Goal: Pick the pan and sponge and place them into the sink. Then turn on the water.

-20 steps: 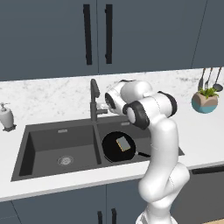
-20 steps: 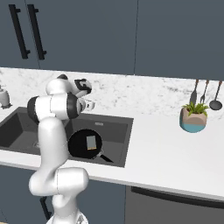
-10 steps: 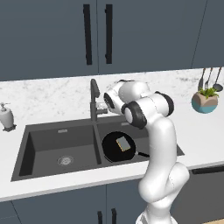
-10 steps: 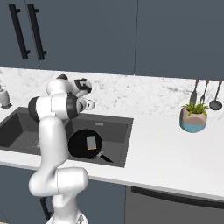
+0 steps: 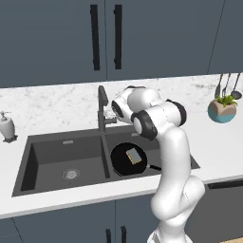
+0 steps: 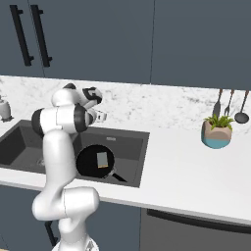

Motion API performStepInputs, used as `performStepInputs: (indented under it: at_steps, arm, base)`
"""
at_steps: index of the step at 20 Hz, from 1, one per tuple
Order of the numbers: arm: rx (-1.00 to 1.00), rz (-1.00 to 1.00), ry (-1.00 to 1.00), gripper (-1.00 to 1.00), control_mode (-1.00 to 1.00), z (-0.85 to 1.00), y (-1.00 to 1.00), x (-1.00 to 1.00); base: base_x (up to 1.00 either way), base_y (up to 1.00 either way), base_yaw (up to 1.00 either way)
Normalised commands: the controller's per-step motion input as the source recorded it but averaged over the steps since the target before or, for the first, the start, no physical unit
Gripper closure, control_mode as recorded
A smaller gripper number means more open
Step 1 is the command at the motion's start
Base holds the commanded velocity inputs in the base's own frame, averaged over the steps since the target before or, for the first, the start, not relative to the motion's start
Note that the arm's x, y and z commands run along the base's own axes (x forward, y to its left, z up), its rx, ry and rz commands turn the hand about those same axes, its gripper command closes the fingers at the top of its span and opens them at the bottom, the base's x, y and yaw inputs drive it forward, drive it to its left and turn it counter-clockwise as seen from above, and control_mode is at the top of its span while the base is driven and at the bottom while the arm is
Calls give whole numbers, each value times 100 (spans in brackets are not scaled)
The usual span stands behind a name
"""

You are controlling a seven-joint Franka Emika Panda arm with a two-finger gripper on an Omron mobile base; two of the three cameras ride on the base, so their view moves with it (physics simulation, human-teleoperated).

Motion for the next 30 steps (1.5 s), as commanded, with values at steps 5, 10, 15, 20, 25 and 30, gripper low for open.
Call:
performStepInputs:
  at_steps: [5,10,15,20,25,30]
  arm:
    - [0,0,0,-100,-100,0,-23,0]
    - [0,0,0,-100,-100,0,-37,0]
    - [0,0,0,-100,-100,0,-42,0]
    - [0,0,0,-100,-100,0,-48,0]
    - [0,2,0,-100,-100,0,-69,0]
    - [2,1,0,-100,-100,0,-81,0]
  base:
    - [0,0,0]
    - [0,0,0]
    - [0,0,0]
    - [0,0,0]
    - [0,0,0]
    - [0,0,0]
